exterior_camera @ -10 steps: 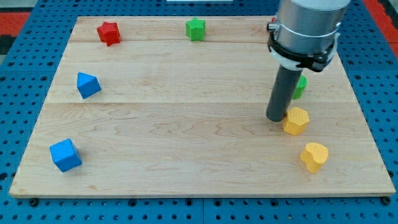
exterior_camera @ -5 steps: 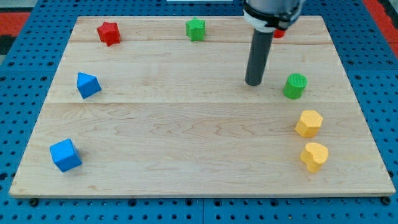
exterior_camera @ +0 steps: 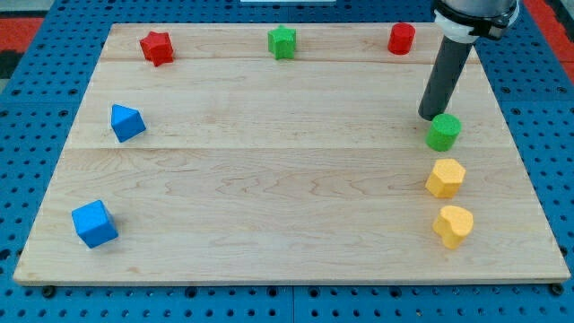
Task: Move the green star near to the right side of the board
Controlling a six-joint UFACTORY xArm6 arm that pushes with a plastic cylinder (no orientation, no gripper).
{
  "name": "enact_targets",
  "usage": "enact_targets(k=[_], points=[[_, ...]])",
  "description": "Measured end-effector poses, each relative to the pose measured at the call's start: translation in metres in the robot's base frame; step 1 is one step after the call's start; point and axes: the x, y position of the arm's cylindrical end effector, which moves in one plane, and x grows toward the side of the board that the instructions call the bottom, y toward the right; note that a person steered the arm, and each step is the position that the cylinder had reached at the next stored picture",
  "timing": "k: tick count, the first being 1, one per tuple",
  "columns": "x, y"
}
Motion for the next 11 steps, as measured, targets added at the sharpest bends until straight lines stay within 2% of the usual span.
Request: enact_targets(k=[1, 2, 3, 4, 5, 6, 7, 10, 11], points=[[-0.017, -0.021], [-0.046, -0.059], [-0.054, -0.111], [-0.080, -0.203], [-0.128, -0.268], [-0.172, -0.281], [-0.176, -0.258], [-0.162, -0.181], [-0.140, -0.166]])
